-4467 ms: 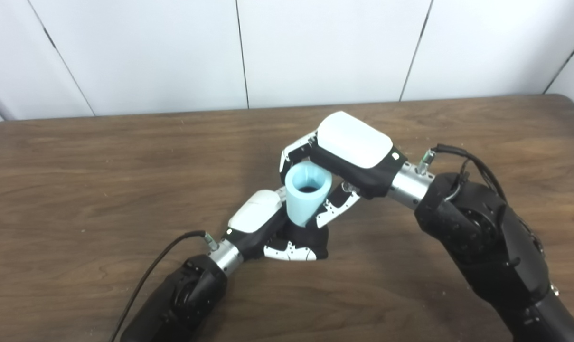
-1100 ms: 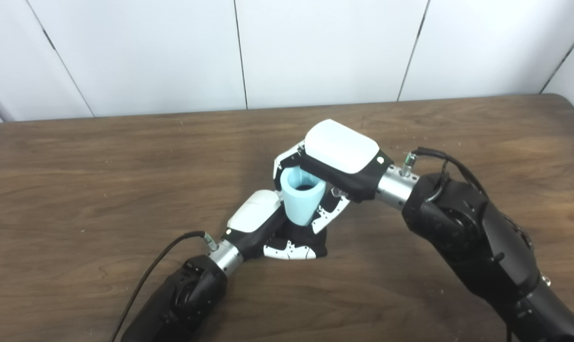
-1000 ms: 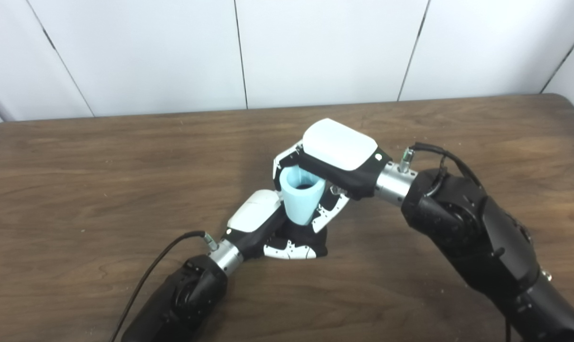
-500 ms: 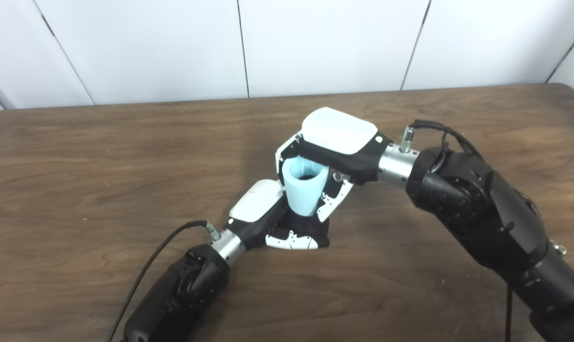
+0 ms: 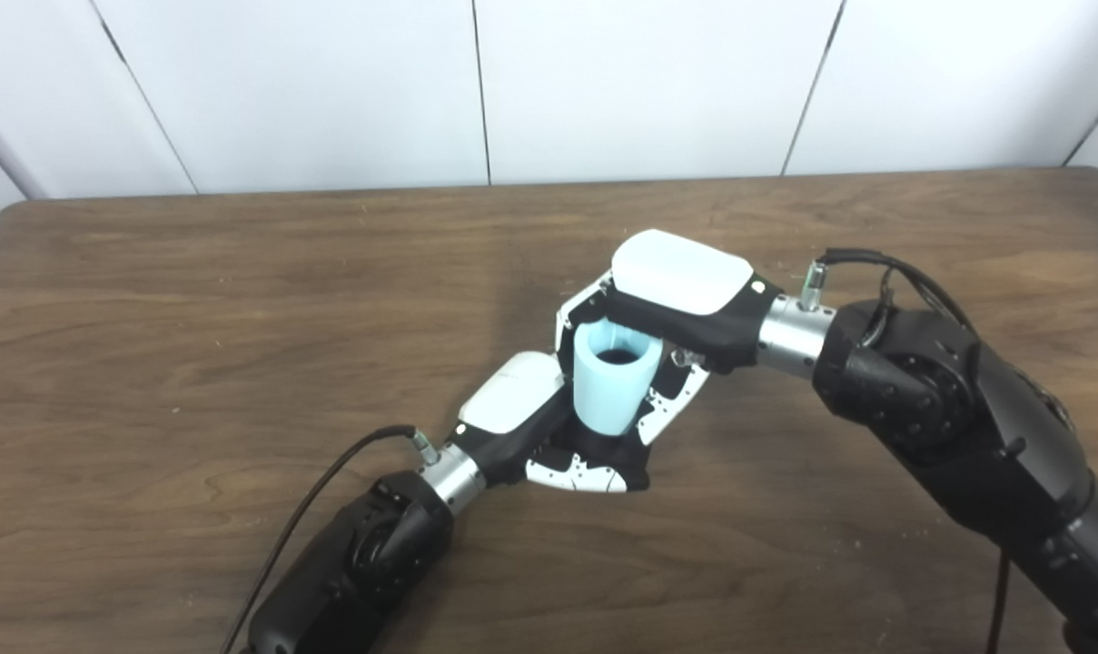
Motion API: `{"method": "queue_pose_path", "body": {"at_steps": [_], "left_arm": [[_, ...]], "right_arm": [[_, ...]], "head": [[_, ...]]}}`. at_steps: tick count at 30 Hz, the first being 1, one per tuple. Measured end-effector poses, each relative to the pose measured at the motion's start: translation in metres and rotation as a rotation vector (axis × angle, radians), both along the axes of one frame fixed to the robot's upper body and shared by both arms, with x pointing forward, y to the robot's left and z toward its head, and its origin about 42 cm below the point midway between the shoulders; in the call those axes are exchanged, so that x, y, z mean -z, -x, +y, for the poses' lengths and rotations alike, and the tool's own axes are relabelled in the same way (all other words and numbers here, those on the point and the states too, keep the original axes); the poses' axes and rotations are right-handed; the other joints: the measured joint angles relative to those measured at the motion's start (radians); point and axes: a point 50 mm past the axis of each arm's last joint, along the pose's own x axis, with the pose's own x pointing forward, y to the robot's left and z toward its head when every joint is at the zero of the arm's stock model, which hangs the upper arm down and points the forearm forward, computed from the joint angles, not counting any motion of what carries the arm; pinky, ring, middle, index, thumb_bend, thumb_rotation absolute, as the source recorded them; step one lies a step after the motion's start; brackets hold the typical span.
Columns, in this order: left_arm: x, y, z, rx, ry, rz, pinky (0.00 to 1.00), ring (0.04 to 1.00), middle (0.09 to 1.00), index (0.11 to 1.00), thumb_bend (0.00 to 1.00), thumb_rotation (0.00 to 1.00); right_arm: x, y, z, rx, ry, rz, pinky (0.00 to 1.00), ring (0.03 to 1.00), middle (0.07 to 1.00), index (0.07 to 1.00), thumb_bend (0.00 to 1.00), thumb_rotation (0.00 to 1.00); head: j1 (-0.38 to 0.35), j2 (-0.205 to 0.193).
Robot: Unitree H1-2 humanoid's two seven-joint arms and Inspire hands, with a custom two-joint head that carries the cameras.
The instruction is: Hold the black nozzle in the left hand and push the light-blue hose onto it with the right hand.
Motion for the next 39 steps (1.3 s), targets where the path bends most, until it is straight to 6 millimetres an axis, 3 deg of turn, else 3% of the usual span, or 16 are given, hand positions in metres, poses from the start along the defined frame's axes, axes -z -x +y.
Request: {"method": "queue_pose_path", "body": {"at_steps": [5,21,25,30,34,36,39], "left_arm": [[0.0,0.002,0.0,0.006,0.0,0.003,0.93,0.942,0.85,0.536,0.49,0.65],[0.0,0.002,0.001,0.004,0.004,0.007,0.94,0.942,0.85,0.53,0.5,0.65],[0.0,0.002,0.002,0.0,0.007,0.007,0.93,0.937,0.849,0.541,0.52,0.66],[0.001,0.003,0.002,-0.001,0.009,0.008,0.93,0.937,0.85,0.53,0.52,0.66],[0.001,0.003,0.002,-0.002,0.009,0.008,0.93,0.937,0.856,0.544,0.52,0.67],[0.001,0.003,0.002,-0.001,0.009,0.009,0.94,0.935,0.859,0.553,0.52,0.67],[0.001,0.003,0.002,0.001,0.006,0.013,0.95,0.932,0.855,0.584,0.52,0.67]], "right_arm": [[0.013,0.01,-0.004,0.014,-0.06,-0.05,0.3,0.362,0.432,0.524,0.52,0.0],[0.02,0.022,0.0,-0.018,-0.069,-0.247,0.19,0.263,0.401,0.518,0.52,0.0],[0.019,0.027,0.002,-0.049,-0.049,-0.33,0.15,0.225,0.467,0.485,0.53,0.0],[0.017,0.028,0.005,-0.072,-0.027,-0.373,0.15,0.233,0.472,0.484,0.53,0.0],[0.015,0.029,0.006,-0.052,-0.023,-0.359,0.21,0.305,0.479,0.492,0.53,0.01],[0.014,0.03,0.004,-0.031,-0.029,-0.355,0.36,0.45,0.586,0.65,0.79,0.28],[0.012,0.031,0.003,0.007,-0.024,-0.337,0.62,0.696,0.772,0.807,0.93,0.55]], "head": [[0.0,-0.002],[-0.005,0.002],[-0.005,0.0],[-0.005,0.0],[-0.005,0.002],[-0.005,0.0],[-0.006,0.0]]}}
